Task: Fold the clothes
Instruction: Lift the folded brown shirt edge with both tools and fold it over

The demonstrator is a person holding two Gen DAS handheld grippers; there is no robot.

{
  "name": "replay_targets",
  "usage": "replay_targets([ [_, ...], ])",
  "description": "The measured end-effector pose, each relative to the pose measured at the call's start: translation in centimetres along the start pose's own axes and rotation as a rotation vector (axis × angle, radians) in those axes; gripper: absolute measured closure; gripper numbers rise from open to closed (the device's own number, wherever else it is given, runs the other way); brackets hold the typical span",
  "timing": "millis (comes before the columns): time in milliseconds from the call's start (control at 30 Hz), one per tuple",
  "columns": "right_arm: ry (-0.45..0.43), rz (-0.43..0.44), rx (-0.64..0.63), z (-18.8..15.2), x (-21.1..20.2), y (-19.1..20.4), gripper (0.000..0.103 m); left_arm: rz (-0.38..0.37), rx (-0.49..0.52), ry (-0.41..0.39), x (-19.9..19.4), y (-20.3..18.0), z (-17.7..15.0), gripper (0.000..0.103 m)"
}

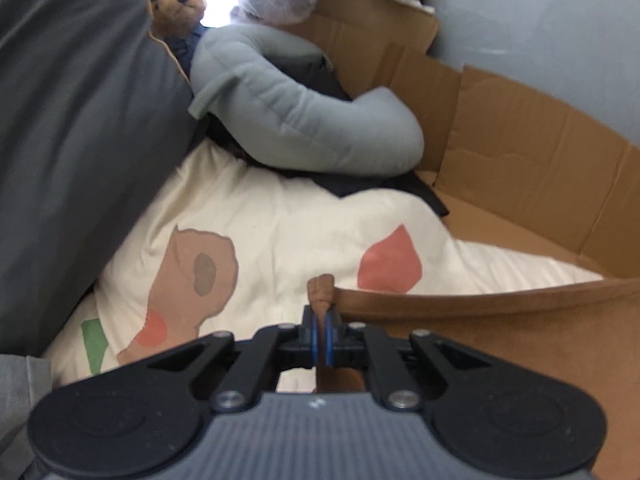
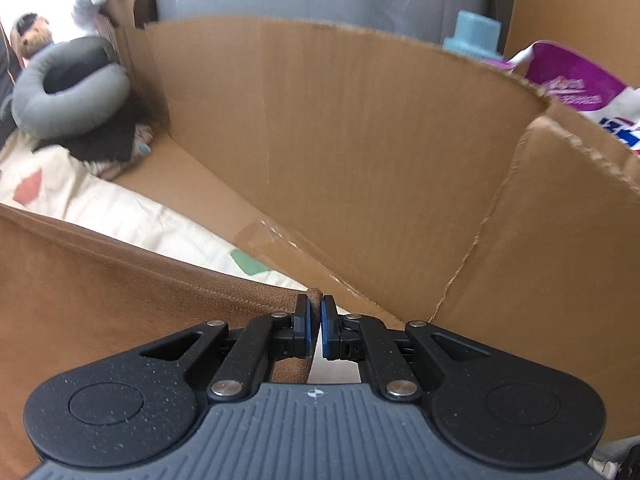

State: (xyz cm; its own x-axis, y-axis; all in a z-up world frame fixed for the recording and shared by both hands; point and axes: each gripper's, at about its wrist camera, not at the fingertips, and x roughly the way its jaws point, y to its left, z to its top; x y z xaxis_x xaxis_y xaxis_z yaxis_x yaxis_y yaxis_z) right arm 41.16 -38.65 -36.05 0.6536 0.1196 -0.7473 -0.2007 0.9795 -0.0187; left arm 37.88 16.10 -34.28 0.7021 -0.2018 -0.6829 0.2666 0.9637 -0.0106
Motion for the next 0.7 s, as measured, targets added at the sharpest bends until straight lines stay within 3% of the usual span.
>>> replay_targets([
  [267, 0.14, -0.044, -0.052, 0.8, 3.9, 0.7, 0.1, 0.04, 0.037, 0.101, 3.7, -0.7, -0.2, 0.099],
  [533, 0.137, -0.081, -0.071, 1.5, 4.4, 1.0, 0.1, 0.032, 0.06, 0.068, 3.0, -1.1, 0.8, 0.099],
  [700, 0.159, -0.096, -0.066, 1.5, 4.9, 0.7, 0.1, 0.041, 0.065, 0.096, 4.3, -1.3, 1.0, 0.099],
])
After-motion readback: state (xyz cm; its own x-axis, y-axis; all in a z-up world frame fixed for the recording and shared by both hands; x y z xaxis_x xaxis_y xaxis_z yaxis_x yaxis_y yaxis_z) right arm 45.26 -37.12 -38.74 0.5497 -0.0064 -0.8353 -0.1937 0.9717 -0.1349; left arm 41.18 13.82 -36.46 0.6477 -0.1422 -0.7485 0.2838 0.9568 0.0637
